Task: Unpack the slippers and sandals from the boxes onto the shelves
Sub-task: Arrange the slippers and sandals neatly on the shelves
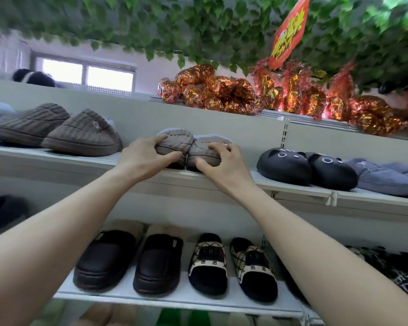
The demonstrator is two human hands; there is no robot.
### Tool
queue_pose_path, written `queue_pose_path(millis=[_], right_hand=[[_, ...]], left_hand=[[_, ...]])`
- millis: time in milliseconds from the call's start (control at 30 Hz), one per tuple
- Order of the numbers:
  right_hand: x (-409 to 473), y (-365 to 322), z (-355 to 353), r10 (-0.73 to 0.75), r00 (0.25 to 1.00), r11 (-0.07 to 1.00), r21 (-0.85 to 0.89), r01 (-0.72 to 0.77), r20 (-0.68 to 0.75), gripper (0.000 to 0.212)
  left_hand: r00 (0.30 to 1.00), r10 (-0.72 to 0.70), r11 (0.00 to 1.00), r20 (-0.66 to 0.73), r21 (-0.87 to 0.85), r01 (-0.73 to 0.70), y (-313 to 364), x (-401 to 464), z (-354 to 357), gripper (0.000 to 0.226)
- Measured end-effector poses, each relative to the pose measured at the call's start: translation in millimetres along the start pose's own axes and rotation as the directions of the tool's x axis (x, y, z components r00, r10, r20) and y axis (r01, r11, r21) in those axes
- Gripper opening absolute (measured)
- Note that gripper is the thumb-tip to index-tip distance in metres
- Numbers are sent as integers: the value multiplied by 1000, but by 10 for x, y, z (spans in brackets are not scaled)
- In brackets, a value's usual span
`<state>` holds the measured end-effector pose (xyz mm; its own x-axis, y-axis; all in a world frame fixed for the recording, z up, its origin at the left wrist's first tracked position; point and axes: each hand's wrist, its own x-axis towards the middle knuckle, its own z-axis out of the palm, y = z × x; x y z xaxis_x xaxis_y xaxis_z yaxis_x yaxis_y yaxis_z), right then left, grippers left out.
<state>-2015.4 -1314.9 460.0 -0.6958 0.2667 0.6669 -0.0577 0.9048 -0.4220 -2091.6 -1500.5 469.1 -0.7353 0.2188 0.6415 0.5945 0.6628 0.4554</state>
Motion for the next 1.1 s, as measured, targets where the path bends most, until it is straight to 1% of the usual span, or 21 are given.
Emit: queue_pose_path(millis=[100,233,333,500,633,700,733,800,867,967,1033,1100], right_hand=[[-20,86,-93,4,1000,999,-49,-5,-21,59],[-8,183,-136,-6,1000,996,-92,5,-6,58],[14,237,-132,-16,1000,993,-117,18,14,57],[17,284,-127,-37,999,988,-147,41,31,56],[50,293,-151,-34,998,981,-186,44,55,59],[63,262,-171,-53,998,972,-228,61,42,60],[59,220,-169,-87,996,966,-244,88,16,58],[48,79,-127,-203,976,946,-274,176,-72,52],[41,-160,-13,-313,939,919,-295,262,-143,46],[36,-627,300,-385,908,905,-261,337,-163,44],[19,-965,580,-380,915,912,-221,345,-139,45],[19,-1294,890,-356,929,927,-162,338,-100,46]], left_hand=[[1000,24,1000,-1,-7,-24,93,-20,56,68],[999,29,999,38,-37,-27,104,37,189,66],[998,20,1000,61,-4,-20,92,68,277,68],[1000,5,998,30,68,-8,129,54,332,70],[1000,21,996,23,84,-23,106,-4,330,73],[996,84,992,-12,91,-83,23,-82,267,71],[992,124,989,-38,89,-120,-40,-123,213,68],[973,202,975,-110,118,-189,-215,-199,65,61],[945,265,955,-193,185,-231,-467,-240,-138,56],[908,286,946,-306,242,-217,-1011,-224,-487,52],[894,262,948,-364,271,-168,-1429,-183,-741,52],[896,205,959,-395,265,-103,-1822,-110,-1001,55]])
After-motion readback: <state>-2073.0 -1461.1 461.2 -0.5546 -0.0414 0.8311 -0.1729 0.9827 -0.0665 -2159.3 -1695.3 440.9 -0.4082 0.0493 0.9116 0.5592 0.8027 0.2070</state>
